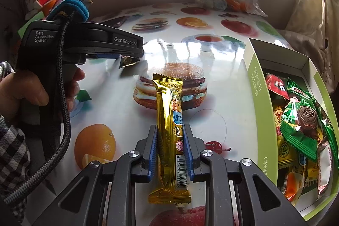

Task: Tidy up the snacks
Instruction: 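Grasp a red candy packet with the left gripper while the right gripper holds the gold bar, then carry the gold bar and red packet over the green box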

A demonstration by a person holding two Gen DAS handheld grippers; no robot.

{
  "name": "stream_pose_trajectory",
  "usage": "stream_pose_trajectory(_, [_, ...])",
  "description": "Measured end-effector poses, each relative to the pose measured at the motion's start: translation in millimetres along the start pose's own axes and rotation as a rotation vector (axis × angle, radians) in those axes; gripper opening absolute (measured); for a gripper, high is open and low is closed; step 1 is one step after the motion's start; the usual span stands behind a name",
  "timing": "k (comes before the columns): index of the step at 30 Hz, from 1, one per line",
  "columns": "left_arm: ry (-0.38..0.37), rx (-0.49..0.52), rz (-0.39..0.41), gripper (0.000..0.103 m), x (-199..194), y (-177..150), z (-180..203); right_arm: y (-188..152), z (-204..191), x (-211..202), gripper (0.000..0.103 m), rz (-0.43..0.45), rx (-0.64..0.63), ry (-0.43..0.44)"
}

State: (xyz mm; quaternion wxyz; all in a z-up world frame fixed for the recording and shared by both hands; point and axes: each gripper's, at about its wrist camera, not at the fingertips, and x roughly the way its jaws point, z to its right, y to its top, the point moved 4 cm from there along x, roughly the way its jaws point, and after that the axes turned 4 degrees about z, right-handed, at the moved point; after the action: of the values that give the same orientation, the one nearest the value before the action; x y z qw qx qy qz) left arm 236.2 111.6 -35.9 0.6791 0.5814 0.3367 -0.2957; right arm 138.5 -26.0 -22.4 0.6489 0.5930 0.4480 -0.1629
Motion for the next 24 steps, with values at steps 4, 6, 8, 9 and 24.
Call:
stream_pose_trajectory(4, [-0.005,0.010,0.003,0.031,0,0,0,0,0,0,0.022,0.001,0.004,0.003])
stream_pose_trajectory(6, [-0.009,0.007,0.004,0.031,-1,0,-1,0,1,0,0.022,0.001,0.003,0.003])
stream_pose_trajectory(8, [-0.007,0.003,0.005,0.030,-1,0,-3,0,1,0,0.022,0.001,0.003,0.003])
stream_pose_trajectory(9, [-0.004,0.001,0.005,0.030,-1,0,-3,0,1,0,0.022,0.001,0.002,0.003])
stream_pose_trajectory(24, [-0.015,-0.027,0.030,0.027,-20,-8,-14,0,1,-1,0.021,0.001,0.003,-0.013])
